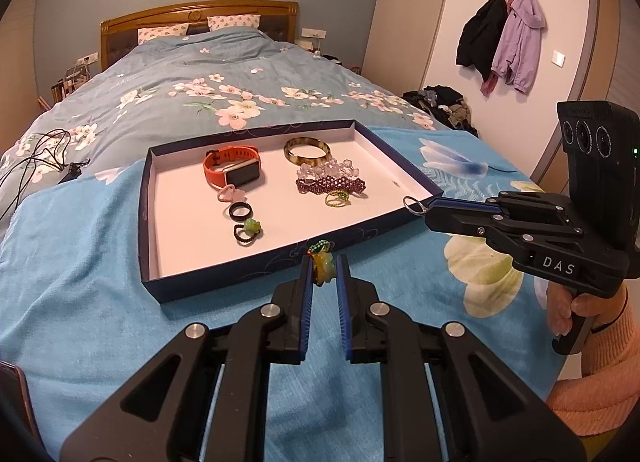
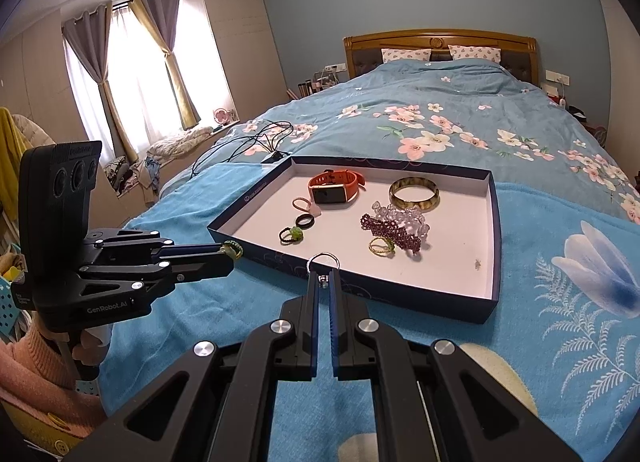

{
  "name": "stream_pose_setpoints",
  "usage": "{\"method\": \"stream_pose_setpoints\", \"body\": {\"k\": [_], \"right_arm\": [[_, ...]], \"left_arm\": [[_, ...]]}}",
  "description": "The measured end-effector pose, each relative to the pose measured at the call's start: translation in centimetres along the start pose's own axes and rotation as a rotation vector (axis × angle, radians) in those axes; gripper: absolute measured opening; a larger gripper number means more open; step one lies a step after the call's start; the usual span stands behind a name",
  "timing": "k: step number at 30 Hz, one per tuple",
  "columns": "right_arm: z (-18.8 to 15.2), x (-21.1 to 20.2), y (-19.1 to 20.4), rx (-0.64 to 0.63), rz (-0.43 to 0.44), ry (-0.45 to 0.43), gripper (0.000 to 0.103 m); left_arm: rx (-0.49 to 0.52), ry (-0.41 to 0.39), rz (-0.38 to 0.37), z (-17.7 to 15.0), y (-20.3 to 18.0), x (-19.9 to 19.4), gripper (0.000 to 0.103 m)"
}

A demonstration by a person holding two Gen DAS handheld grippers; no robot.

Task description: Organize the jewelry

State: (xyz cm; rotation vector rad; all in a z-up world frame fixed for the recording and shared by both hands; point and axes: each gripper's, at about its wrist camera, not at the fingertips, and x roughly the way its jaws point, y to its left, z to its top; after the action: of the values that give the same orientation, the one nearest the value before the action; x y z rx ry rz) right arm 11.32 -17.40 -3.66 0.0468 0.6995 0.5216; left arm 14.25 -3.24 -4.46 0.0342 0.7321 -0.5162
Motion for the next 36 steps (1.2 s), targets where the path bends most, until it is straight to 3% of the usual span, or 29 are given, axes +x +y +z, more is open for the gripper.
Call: {"method": "stream_pose_setpoints", "body": {"k": [36], "right_arm": [[2.1, 0.6, -1.4, 0.008, -0.028, -0.038, 0.003]], "left_arm": [[-0.022, -0.04, 0.052, 2.4, 1.4, 1.0, 0.012]]}}
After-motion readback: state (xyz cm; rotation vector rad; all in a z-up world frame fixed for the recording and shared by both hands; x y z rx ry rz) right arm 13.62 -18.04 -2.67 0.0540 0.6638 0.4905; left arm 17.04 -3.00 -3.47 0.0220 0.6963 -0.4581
